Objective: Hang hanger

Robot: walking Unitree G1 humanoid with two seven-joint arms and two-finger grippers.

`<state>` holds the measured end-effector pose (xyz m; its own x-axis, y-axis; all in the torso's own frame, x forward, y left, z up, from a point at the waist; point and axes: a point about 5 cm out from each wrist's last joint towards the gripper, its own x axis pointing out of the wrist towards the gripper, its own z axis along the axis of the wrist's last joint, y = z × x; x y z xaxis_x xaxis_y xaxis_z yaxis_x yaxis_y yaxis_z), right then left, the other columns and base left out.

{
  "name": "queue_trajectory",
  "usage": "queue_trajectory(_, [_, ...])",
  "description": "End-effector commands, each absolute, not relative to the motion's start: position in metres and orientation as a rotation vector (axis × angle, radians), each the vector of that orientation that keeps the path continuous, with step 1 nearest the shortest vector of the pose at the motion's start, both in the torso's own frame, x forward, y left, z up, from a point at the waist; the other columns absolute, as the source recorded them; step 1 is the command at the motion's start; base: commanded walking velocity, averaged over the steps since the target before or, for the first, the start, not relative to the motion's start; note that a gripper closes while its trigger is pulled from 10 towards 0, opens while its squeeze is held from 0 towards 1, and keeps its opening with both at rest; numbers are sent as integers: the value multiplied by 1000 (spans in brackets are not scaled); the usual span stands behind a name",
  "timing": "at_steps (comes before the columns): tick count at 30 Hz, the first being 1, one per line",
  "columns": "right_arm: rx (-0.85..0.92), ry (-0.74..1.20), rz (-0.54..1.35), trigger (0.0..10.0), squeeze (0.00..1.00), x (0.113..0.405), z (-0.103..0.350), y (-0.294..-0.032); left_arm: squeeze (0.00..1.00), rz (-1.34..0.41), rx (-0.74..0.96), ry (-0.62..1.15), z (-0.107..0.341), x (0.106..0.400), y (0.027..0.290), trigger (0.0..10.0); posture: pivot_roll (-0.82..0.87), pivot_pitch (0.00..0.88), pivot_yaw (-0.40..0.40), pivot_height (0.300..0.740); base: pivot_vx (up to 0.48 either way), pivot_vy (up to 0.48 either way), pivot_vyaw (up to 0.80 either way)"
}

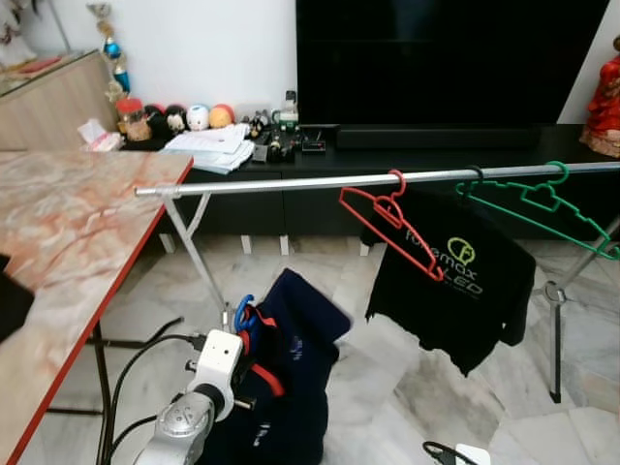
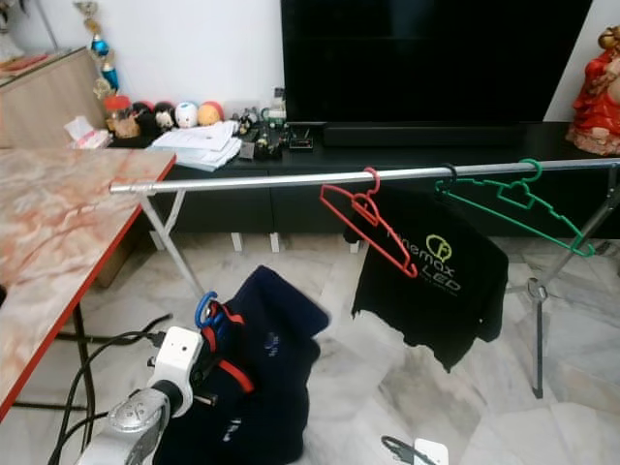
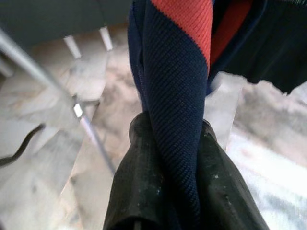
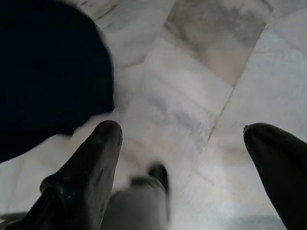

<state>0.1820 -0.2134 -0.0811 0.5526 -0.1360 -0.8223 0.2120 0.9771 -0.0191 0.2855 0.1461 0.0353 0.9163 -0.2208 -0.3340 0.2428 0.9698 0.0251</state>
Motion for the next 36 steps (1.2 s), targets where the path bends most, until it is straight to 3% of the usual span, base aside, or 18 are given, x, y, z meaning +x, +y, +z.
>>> queue_trajectory(1, [67,967,-206,10000,0,181,-81,-218,0,-217,-5,287,42,290,145,10000,-20,0,44,740,0,0,0])
queue_trajectory(9, [50,969,-190,10000,0,181,-81,-219,0,-160,-21,303,37,284,153,10000,-13,0,33,740,0,0,0])
queue_trajectory(20, [-19,958,-138,10000,0,183,-79,-220,0,-132,1,299,36,285,156,10000,-18,0,28,740,0,-422,314])
queue_trajectory(31, [-32,968,-100,10000,0,183,-79,-220,0,-139,28,293,35,284,155,10000,-25,0,22,740,0,-465,0])
queue_trajectory(36, [-46,971,-68,10000,0,183,-79,-219,0,-102,53,305,33,282,161,10000,-24,0,21,740,0,0,0])
